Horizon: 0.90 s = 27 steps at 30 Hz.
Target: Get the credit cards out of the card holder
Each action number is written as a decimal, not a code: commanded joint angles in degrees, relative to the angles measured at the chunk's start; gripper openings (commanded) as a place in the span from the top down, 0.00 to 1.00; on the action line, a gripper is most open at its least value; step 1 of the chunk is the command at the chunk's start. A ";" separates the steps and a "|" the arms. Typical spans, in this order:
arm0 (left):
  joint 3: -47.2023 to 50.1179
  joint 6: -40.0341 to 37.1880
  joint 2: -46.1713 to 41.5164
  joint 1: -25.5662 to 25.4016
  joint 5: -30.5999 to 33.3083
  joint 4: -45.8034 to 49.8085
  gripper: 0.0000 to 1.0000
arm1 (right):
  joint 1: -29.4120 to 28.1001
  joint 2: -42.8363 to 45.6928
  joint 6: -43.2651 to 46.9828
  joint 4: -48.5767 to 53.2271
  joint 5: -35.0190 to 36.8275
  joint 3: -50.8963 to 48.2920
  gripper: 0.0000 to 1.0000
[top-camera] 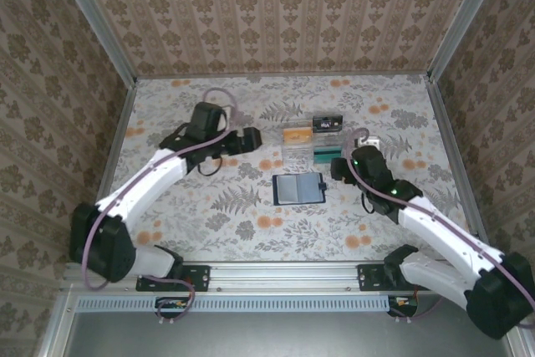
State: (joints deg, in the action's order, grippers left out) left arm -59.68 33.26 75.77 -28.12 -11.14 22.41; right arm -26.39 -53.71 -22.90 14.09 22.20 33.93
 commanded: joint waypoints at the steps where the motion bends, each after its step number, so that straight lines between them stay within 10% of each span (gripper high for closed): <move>1: 4.00 -2.54 -5.12 4.81 12.71 1.31 0.00 | 1.18 4.69 3.83 -5.29 11.29 -4.31 0.00; 14: 26.18 -23.48 -14.05 16.27 40.91 -23.38 0.00 | 11.90 -1.71 16.80 -29.95 12.80 -11.41 0.00; 27: 30.53 -31.75 5.42 26.05 23.69 -53.33 0.00 | 22.64 -27.89 17.89 -57.44 -0.90 -10.48 0.00</move>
State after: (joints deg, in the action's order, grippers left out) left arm -27.83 6.92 79.31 -2.50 19.16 -20.03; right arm -5.17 -78.39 -4.86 -32.84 26.74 23.29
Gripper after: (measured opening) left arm 0.999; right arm 0.999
